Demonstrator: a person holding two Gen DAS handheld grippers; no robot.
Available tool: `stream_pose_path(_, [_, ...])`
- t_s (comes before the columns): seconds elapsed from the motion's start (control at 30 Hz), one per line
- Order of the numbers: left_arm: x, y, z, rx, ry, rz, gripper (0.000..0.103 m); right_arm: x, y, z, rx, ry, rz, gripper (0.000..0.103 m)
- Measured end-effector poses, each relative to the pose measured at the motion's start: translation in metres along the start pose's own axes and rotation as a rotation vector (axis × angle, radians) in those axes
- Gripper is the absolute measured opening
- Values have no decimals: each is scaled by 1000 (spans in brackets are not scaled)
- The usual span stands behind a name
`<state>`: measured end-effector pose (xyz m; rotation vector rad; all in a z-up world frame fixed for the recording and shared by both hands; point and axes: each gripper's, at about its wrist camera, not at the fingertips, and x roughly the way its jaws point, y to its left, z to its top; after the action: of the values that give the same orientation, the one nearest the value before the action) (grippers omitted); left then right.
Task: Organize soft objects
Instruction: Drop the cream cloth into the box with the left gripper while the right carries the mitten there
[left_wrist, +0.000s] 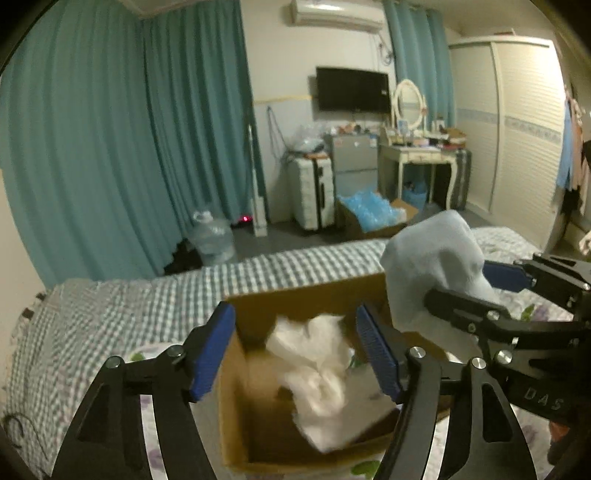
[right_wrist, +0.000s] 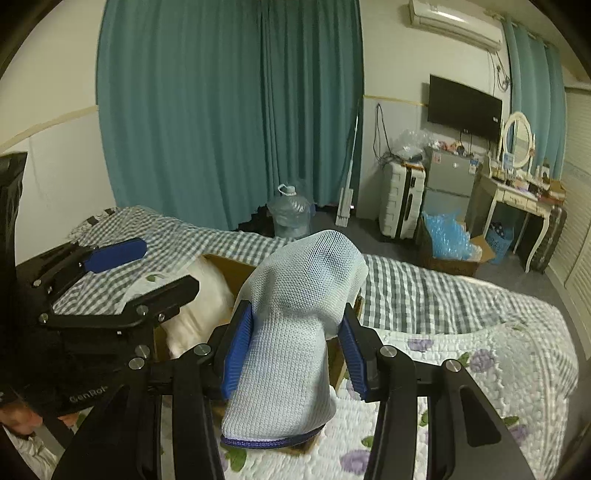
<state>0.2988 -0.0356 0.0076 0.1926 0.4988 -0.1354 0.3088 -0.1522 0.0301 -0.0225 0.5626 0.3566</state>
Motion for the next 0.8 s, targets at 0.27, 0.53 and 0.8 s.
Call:
stream_pose_path(0.27, [45, 13, -11, -10, 61, 16, 69, 52, -21, -4, 76, 42, 19, 47])
stream_pose_path(0.53, [25, 21, -6, -44, 24, 59, 71, 34, -19, 5, 93, -1, -28, 81])
stream_pose_path(0.8, [-45, 36, 15, -80, -40, 68, 101, -57, -1, 35, 77, -71, -61, 91])
